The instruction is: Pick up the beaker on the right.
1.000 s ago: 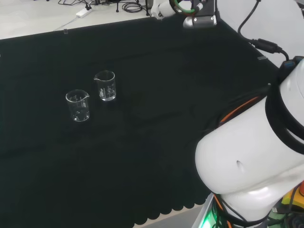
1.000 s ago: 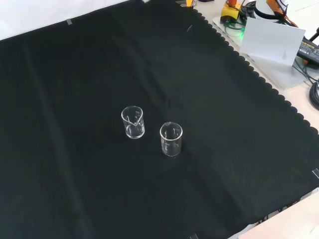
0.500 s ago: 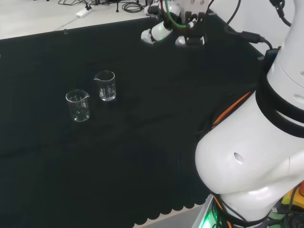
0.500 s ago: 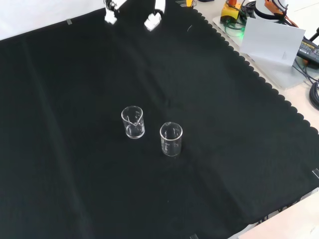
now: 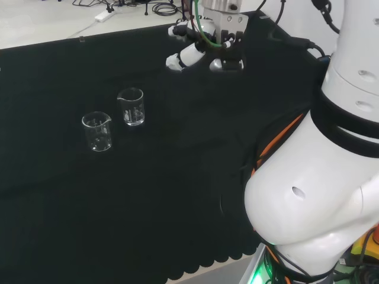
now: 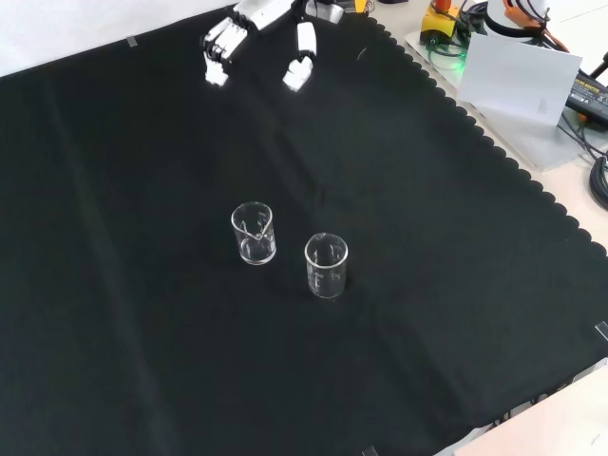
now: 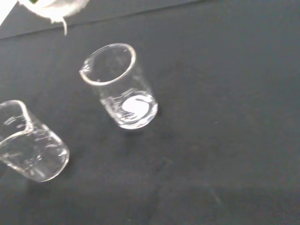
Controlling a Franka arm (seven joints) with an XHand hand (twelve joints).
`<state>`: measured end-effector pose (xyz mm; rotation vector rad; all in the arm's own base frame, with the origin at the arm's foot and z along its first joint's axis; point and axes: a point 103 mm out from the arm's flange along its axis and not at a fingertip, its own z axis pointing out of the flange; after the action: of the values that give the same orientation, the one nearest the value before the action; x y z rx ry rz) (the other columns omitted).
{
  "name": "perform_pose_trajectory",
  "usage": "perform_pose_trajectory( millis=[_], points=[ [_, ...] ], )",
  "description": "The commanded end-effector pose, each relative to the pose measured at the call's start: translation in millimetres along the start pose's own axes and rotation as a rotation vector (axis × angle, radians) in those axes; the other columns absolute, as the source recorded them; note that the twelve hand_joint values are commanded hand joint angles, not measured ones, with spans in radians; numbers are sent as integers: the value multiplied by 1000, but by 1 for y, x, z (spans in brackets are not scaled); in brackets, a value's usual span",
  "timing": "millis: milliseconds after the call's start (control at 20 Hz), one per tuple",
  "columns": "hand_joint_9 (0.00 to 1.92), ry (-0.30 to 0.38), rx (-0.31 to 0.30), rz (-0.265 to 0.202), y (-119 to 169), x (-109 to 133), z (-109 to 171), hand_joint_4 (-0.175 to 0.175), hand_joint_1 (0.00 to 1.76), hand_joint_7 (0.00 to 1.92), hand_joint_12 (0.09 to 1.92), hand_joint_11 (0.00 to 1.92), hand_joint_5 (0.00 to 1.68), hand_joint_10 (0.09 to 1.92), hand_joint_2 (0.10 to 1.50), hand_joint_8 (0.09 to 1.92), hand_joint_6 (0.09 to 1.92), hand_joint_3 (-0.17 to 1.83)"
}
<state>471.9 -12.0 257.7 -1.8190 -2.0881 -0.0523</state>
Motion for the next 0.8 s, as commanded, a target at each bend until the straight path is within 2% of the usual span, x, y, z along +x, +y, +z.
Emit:
perform_pose_trajectory(
  millis=[50,500,800],
  points=[
    [257,105,48,-94,39,11,60,-50,719,127,1146,0,241,660,585,561,87,644],
    [175,147,66,-127,69,16,91,-50,713,70,1074,0,179,645,576,551,87,641],
    [124,172,41,-141,86,20,103,-47,716,52,1022,0,163,638,575,540,87,635]
  ],
)
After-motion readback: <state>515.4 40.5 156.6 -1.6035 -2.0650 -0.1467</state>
